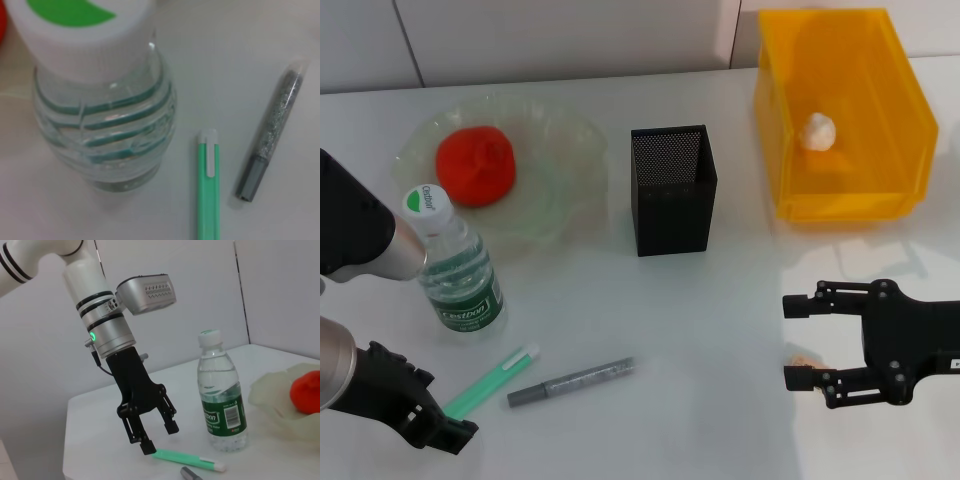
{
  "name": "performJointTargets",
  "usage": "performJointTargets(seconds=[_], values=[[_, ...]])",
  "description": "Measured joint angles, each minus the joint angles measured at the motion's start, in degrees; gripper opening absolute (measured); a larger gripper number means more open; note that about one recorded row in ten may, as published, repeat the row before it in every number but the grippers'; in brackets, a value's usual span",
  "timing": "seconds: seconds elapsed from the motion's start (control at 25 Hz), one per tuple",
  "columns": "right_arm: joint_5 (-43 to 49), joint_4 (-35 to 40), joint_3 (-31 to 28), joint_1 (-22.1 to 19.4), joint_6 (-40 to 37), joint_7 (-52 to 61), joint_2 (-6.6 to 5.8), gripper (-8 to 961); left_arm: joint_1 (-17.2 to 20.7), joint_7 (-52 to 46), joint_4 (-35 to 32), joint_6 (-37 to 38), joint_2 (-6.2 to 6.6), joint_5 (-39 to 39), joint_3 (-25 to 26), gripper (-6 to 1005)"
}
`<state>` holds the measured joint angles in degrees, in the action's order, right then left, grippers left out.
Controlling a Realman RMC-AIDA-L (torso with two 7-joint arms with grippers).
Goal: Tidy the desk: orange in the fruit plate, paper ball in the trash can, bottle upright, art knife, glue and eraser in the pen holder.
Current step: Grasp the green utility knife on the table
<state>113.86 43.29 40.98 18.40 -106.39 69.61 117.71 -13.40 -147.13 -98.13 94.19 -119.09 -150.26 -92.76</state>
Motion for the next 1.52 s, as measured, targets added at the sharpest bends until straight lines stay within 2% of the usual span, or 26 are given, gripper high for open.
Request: performJointTargets(seconds=[0.6, 0.84, 0.96, 1.52], values=[[2.94, -0.18, 0.06, 1.25, 2.17, -0.14, 0.59, 779, -1.74, -2.99, 0.89, 1.49, 0.0, -1.53, -2.32, 781], [2.95, -0.15, 0.06, 1.28, 2.17, -0.13, 0.59, 779, -2.55, -3.15, 1.88, 1.23, 0.0, -2.96, -2.72, 714], [2.95, -0.13, 0.06, 1.29, 2.17, -0.13, 0.63, 779, -3.27, -3.18, 3.0, 1.18, 0.0, -3.1, -3.03, 598], [3.81, -0.14, 0.06, 1.22, 2.16, -0.12, 1.07, 778, -4.64, -3.53, 6.09, 0.57, 0.0, -3.82, -4.45, 599]])
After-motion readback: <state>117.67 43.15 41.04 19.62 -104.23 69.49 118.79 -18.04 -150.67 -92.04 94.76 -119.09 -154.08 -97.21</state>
